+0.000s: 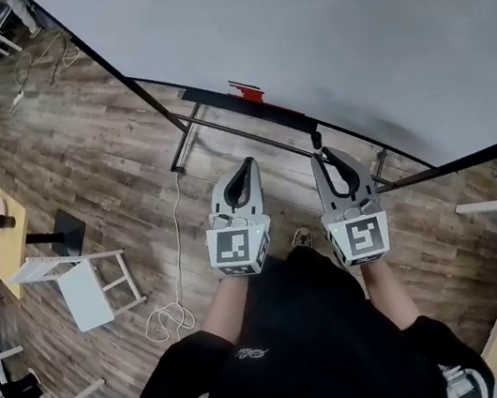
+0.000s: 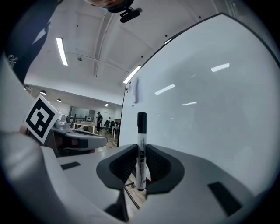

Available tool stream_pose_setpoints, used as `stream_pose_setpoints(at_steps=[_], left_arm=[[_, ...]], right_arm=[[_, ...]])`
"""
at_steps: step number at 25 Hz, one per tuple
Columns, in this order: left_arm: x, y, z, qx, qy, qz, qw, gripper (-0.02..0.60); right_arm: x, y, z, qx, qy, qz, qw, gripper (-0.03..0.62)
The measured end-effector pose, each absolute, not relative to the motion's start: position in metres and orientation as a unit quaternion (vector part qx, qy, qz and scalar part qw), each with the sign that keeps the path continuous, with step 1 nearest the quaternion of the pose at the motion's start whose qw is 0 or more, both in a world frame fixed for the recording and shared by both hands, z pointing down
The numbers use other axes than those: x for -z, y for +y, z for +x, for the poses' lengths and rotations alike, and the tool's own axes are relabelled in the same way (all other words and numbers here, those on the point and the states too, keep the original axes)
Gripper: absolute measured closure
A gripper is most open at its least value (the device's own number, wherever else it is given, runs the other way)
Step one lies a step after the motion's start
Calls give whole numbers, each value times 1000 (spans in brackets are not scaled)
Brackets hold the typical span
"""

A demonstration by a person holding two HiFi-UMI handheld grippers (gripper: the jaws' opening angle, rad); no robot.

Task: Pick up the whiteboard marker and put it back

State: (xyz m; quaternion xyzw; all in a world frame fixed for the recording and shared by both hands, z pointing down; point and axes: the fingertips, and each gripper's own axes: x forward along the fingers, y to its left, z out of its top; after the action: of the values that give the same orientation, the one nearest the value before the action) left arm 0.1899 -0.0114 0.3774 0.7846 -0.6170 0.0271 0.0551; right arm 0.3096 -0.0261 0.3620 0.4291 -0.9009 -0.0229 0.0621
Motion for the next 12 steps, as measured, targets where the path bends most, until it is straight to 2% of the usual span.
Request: stream_pose_setpoints(at_steps=[4,12], left_arm=[[-365,-7,187,-31,-602,797,31,575],[-352,7,136,-17,-612,790,29,575]], right_arm=[[-355,-14,302,26,-898,438,42,540],[-337,0,256,37,-902,430,22,540]])
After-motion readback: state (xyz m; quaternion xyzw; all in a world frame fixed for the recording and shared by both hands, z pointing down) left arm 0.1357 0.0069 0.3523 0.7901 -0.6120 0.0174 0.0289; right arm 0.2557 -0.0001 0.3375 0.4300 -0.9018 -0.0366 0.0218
